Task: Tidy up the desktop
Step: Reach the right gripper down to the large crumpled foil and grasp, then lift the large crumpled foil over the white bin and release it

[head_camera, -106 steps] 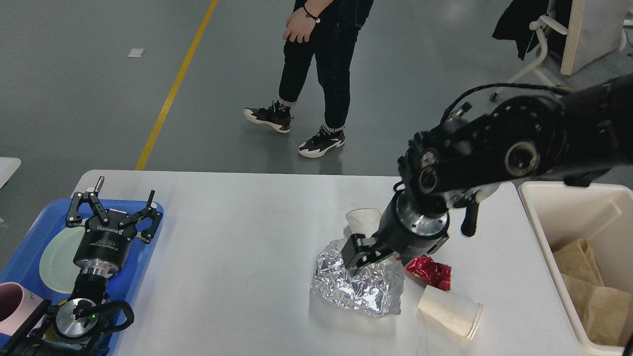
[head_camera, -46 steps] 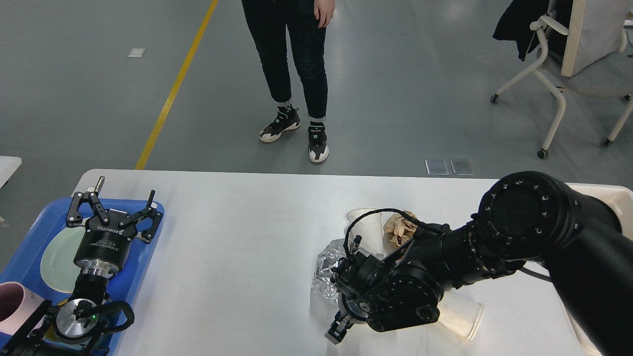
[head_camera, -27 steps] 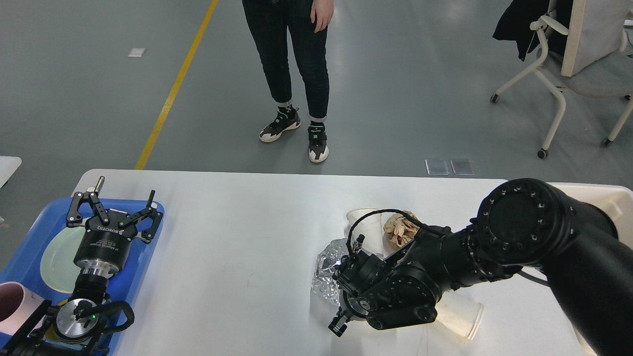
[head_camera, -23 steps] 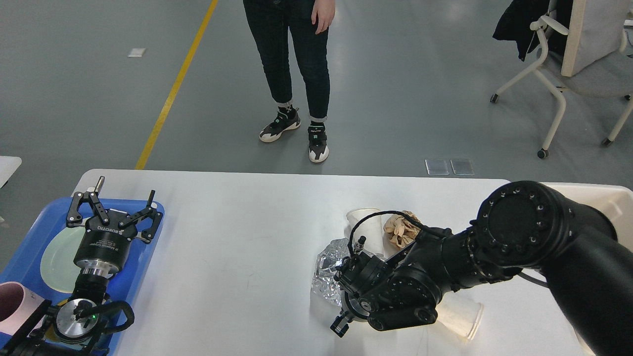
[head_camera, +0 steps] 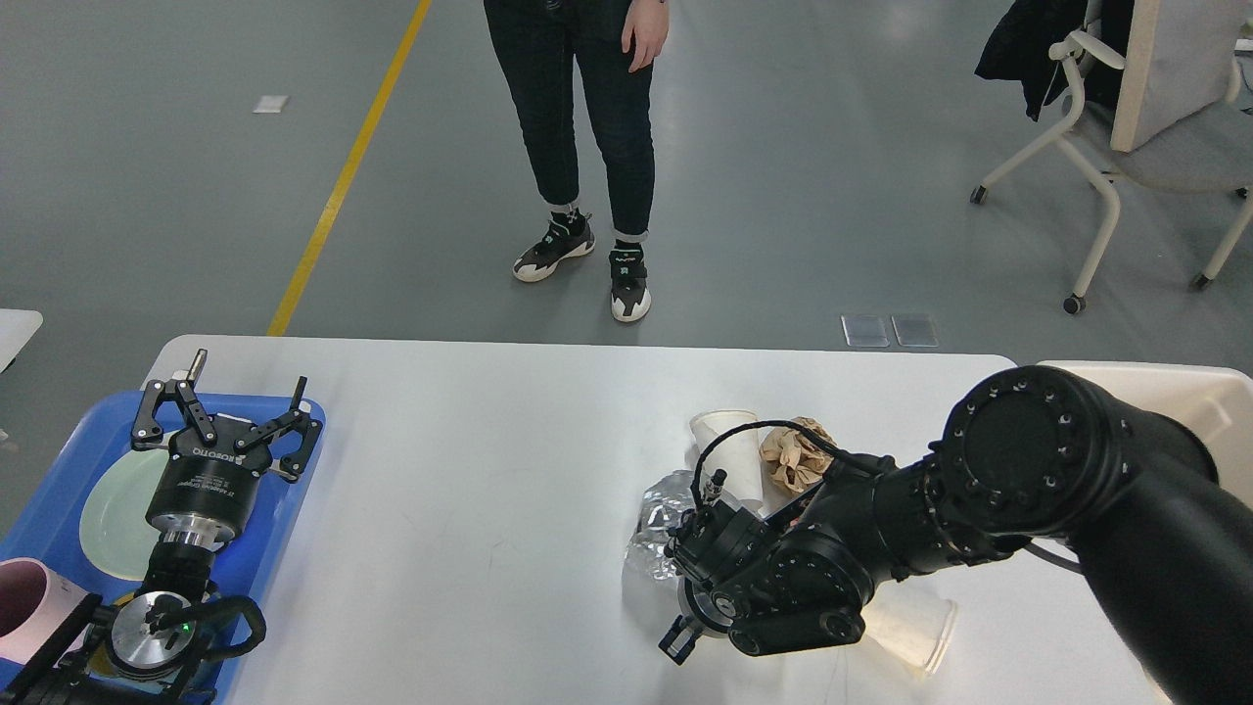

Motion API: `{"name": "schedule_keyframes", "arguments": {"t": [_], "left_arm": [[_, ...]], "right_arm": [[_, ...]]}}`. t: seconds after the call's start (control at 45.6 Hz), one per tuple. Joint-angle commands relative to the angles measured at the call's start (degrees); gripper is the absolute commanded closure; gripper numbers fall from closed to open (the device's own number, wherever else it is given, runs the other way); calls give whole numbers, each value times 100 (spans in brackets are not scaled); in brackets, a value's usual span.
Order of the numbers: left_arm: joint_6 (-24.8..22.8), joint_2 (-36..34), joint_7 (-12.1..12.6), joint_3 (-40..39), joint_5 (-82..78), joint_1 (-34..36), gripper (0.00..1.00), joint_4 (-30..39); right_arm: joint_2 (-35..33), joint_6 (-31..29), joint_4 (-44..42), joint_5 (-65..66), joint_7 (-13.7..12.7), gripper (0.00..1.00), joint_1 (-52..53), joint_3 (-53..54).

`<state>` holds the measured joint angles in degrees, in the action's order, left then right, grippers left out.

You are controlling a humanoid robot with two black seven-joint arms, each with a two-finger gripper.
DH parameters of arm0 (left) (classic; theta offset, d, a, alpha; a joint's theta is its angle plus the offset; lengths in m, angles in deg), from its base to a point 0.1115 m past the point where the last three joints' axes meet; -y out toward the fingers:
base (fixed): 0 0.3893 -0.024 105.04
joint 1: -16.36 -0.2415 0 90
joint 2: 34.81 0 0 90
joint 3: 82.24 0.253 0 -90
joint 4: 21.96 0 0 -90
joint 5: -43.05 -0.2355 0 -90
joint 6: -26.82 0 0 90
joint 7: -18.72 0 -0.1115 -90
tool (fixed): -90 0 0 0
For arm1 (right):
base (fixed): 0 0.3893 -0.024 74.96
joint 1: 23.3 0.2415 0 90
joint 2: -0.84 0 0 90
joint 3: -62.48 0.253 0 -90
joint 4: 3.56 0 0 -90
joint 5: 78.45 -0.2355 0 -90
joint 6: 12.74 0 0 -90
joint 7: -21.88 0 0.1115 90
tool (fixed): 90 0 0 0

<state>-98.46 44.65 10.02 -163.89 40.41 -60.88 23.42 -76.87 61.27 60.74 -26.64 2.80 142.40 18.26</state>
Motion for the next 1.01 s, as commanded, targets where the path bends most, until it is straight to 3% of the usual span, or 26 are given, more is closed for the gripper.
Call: {"name": "schedule_keyframes", "arguments": {"t": [0.0,0.132,0.461,0.593,0.746,0.988], "left_arm": [[4,0,0,0,0,-2,3,6],[4,0,0,0,0,-2,3,6],[-5,0,0,0,0,-2,3,6],[-5,0,0,0,0,-2,3,-3],[-5,0,0,0,0,-2,3,6],[4,0,0,0,0,-2,3,6]], "right_arm": [[1,-1,4,-38,-104,100,-3,-7],[-8,17,4,-468,-324,100,-3,-7],[10,26,65,-688,-324,100,67,28],[-78,-71,179,-1741,-254,100,594,37],[-710,-624,601,-3289,-254,100,1578,19],[-1756,-1301,1577,-4195,-263,100,3221,-200]]}}
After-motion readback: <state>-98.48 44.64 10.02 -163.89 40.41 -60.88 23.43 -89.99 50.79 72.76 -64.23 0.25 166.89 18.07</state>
